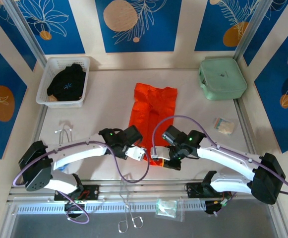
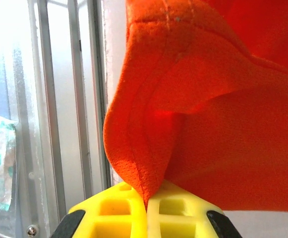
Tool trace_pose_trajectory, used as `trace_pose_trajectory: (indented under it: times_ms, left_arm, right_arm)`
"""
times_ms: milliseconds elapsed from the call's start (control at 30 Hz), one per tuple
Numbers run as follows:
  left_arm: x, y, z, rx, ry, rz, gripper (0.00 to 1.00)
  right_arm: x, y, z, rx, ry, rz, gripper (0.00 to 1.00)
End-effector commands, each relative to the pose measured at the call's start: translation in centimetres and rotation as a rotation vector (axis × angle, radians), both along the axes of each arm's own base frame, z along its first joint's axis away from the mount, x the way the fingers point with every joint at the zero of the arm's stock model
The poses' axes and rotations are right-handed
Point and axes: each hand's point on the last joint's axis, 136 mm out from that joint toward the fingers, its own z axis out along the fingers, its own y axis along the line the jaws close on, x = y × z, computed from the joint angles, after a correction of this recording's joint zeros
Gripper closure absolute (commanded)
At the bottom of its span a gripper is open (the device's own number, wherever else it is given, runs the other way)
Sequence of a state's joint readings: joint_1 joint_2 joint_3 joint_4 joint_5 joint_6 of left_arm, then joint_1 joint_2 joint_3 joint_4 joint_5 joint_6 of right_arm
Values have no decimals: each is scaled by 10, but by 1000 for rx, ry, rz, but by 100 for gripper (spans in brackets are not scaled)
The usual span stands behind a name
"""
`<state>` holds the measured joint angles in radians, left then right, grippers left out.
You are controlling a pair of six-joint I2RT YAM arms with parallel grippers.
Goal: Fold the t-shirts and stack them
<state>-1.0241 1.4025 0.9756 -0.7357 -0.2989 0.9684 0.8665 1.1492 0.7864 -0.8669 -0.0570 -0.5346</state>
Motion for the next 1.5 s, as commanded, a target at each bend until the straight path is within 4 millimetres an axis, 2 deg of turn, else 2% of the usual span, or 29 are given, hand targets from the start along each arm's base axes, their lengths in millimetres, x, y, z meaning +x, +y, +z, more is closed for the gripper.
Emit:
trace_pose_trajectory:
  times_ms: [0,100,200,400,600,833,933,1233,1467]
  left_arm:
    - [0,19,13,78,-20,-4,100]
    - [7,14,20,59,-31,-30,100]
    - [23,11,28,46,-51,-39,100]
    - [72,-1,41,18,-71,-30,100]
    - [124,-11,40,-6,-80,-27,100]
    - [181,-15,26,-4,-101,4,100]
    - [197,-17,18,3,-109,16,100]
    - [230,-15,-11,33,-135,36,100]
    - [249,-11,-27,66,-158,57,100]
  right_arm:
    - [3,-9,7,-37,58,-49,100]
    - [33,-8,18,-25,17,-116,100]
    - [63,-7,31,-1,-15,-157,100]
    - [116,-12,44,6,-34,-219,100]
    - [161,-20,45,16,-38,-300,100]
    - [209,-31,25,-1,-55,-391,100]
    - [229,-37,12,-26,-76,-430,100]
    - [280,-48,-16,-33,-146,-517,100]
    - [297,-47,-34,-15,-136,-562,100]
